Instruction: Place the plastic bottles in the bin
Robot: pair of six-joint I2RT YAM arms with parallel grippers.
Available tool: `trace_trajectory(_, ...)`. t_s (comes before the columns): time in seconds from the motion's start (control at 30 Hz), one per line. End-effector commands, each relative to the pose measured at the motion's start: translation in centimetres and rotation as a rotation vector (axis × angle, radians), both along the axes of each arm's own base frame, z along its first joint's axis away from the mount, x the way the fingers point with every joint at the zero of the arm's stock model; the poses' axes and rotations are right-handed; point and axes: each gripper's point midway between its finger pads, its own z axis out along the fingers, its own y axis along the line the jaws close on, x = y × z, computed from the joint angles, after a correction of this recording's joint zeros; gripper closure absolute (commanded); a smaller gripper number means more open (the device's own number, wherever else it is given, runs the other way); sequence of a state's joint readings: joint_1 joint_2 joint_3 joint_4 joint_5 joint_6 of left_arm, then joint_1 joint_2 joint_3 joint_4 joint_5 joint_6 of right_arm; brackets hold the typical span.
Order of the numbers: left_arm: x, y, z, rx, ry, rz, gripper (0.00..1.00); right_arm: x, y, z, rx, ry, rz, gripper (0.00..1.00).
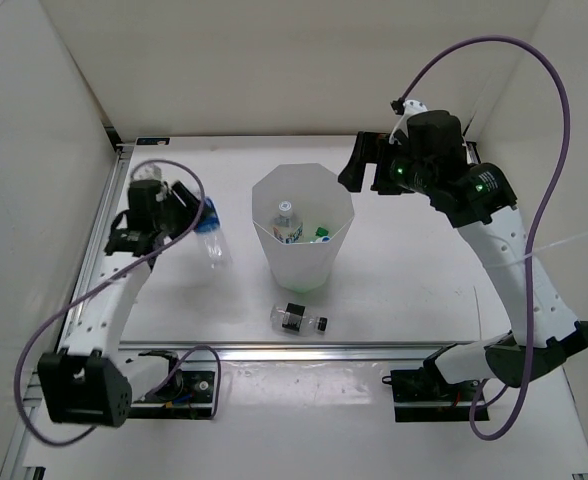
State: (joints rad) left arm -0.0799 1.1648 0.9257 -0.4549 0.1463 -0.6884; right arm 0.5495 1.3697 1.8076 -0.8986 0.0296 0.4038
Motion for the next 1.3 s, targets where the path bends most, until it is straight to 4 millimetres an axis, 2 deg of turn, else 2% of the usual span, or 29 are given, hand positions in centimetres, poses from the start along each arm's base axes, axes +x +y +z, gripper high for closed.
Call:
trace_trajectory(0.0, 0.5, 1.8, 12.5, 0.057, -0.299, 0.071, 0.68, 0.3, -0.4, 0.4, 0.027, 0.008, -0.019, 0.0)
trace_trajectory(0.07, 0.6, -0.5, 16.7, 0.039, -0.387, 0.002, 0.68, 0.4, -0.4, -0.2, 0.043, 0.036, -0.031, 0.0)
trace_trajectory(0.1, 0.7, -1.6, 21.1, 0.023, -0.477, -0.036, 0.68, 0.4, -0.5, -0.6, 0.038, 0.044, -0.032, 0.0)
trace_trajectory(0.13, 0.5, -3.8, 22.8, -0.002, -0.506, -0.104, 0.68, 0.3, -0.9, -1.0, 0.039, 0.057, -0.047, 0.0)
trace_trajectory(0.17, 1.6, -5.3, 23.1, -0.002, -0.502, -0.151, 0.68, 0.5, -0.8, -1.4, 0.045, 0.063, -0.052, 0.0)
trace_trajectory(0.2, 1.3, -6.4, 26.6, -0.011, -0.576, -0.182, 0.66, 0.4, -1.0, -1.5, 0.052, 0.064, -0.052, 0.0)
trace_trajectory(0.23, 1.5, -7.6, 27.4, 0.006, -0.6, -0.222, 0.66, 0.1, -0.9, -1.4, 0.07, 0.067, -0.05, 0.0)
trace_trajectory(0.27, 1.3, -9.6, 27.9, 0.002, -0.611, -0.276, 0.66, 0.5, -1.1, -1.6, 0.078, 0.067, -0.054, 0.0)
trace_trajectory(0.3, 2.3, -10.7, 28.2, 0.008, -0.616, -0.301, 0.66, 0.6, -1.3, -1.5, 0.095, 0.077, -0.069, 0.0)
trace_trajectory(0.33, 2.4, -11.9, 28.2, 0.013, -0.618, -0.341, 0.66, 0.6, -1.4, -1.8, 0.104, 0.094, -0.072, 0.0)
trace_trajectory(0.47, 2.8, -17.5, 25.5, 0.037, -0.57, -0.458, 0.65, 0.6, -1.3, -1.3, 0.119, 0.089, -0.062, 0.0)
trace_trajectory(0.57, 2.4, -19.7, 24.6, 0.053, -0.562, -0.504, 0.64, 0.4, -1.5, -0.9, 0.124, 0.08, -0.061, 0.0)
trace_trajectory(0.6, 2.1, -21.0, 23.8, 0.051, -0.546, -0.534, 0.62, 0.4, -2.0, -0.7, 0.117, 0.063, -0.072, 0.0)
trace_trajectory(0.67, 2.0, -22.0, 22.5, 0.078, -0.525, -0.561, 0.59, 0.2, -2.4, -0.9, 0.108, 0.051, -0.078, 0.0)
trace_trajectory(0.7, 1.7, -22.3, 22.5, 0.076, -0.526, -0.57, 0.59, -0.1, -2.5, -1.1, 0.106, 0.054, -0.078, 0.0)
trace_trajectory(0.77, 1.9, -22.0, 21.7, 0.101, -0.51, -0.568, 0.53, -0.4, -3.4, -1.2, 0.093, 0.039, -0.099, 0.0)
trace_trajectory(0.8, 1.5, -22.4, 21.7, 0.099, -0.511, -0.578, 0.47, -0.4, -3.6, -2.0, 0.085, 0.045, -0.108, 0.0)
trace_trajectory(0.83, 1.3, -21.6, 22.8, 0.103, -0.534, -0.547, 0.39, -0.5, -3.7, -2.0, 0.083, 0.03, -0.103, 0.0)
trace_trajectory(0.87, 0.8, -21.5, 24.0, 0.114, -0.569, -0.542, 0.03, -0.9, -3.9, -1.8, 0.079, 0.009, -0.095, 0.0)
trace_trajectory(0.9, 0.4, -21.2, 25.1, 0.142, -0.607, -0.536, 0.0, -0.9, -4.1, -1.8, 0.08, -0.003, -0.102, 0.0)
trace_trajectory(0.97, -1.0, -20.0, 28.7, 0.163, -0.696, -0.483, 0.0, -1.4, -4.6, -2.6, 0.065, -0.009, -0.109, 0.0)
trace_trajectory(1.03, -1.8, -18.6, 30.7, 0.177, -0.745, -0.441, 0.0, -1.5, -4.9, -2.8, 0.056, -0.032, -0.109, 0.0)
trace_trajectory(1.07, -2.7, -16.3, 33.1, 0.172, -0.79, -0.364, 0.0, -2.4, -5.2, -2.0, 0.067, -0.079, -0.091, 0.0)
trace_trajectory(1.1, -3.3, -15.1, 34.1, 0.169, -0.808, -0.327, 0.0, -3.1, -4.7, -4.5, 0.017, -0.084, -0.028, 0.0)
trace_trajectory(1.13, -3.7, -14.3, 34.4, 0.17, -0.814, -0.306, 0.0, -4.1, -4.9, -2.3, 0.058, -0.231, 0.0, 0.0)
trace_trajectory(1.17, -4.9, -11.6, 36.0, 0.163, -0.848, -0.238, 0.0, -4.8, -4.8, -2.5, 0.056, -0.293, 0.026, 0.0)
trace_trajectory(1.27, -6.3, -8.0, 34.0, 0.205, -0.817, -0.15, 0.0, -7.7, -5.2, -4.6, 0.04, -0.469, 0.119, 0.0)
